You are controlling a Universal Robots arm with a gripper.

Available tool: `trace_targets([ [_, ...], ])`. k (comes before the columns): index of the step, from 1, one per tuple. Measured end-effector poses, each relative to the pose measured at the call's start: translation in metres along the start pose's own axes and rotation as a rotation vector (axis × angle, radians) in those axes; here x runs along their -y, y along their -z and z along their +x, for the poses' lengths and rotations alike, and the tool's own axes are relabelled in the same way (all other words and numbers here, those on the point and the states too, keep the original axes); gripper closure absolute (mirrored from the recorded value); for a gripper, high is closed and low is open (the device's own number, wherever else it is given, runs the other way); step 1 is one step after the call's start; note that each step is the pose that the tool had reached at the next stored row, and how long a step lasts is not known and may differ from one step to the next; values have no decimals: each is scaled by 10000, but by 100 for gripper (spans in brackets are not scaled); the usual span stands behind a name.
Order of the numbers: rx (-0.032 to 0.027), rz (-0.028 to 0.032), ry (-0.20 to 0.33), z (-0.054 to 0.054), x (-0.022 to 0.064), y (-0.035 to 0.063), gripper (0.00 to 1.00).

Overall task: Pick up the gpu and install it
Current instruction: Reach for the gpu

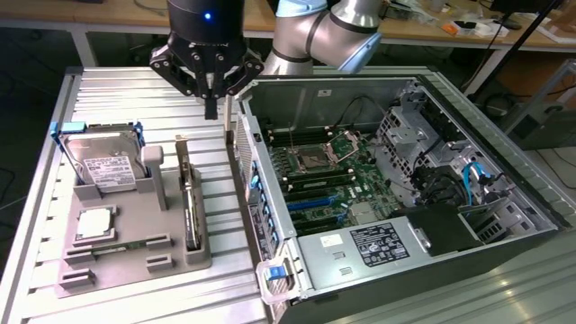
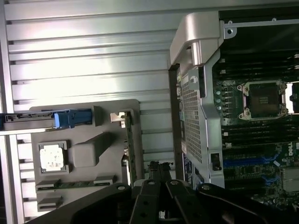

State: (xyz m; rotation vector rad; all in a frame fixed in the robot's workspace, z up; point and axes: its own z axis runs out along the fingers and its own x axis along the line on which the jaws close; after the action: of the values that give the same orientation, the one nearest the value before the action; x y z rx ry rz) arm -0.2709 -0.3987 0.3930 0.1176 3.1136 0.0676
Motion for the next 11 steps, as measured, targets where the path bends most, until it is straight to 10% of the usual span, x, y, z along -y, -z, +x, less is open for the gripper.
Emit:
trace_targets([
  [11, -26, 1, 4, 184, 14, 2, 89],
])
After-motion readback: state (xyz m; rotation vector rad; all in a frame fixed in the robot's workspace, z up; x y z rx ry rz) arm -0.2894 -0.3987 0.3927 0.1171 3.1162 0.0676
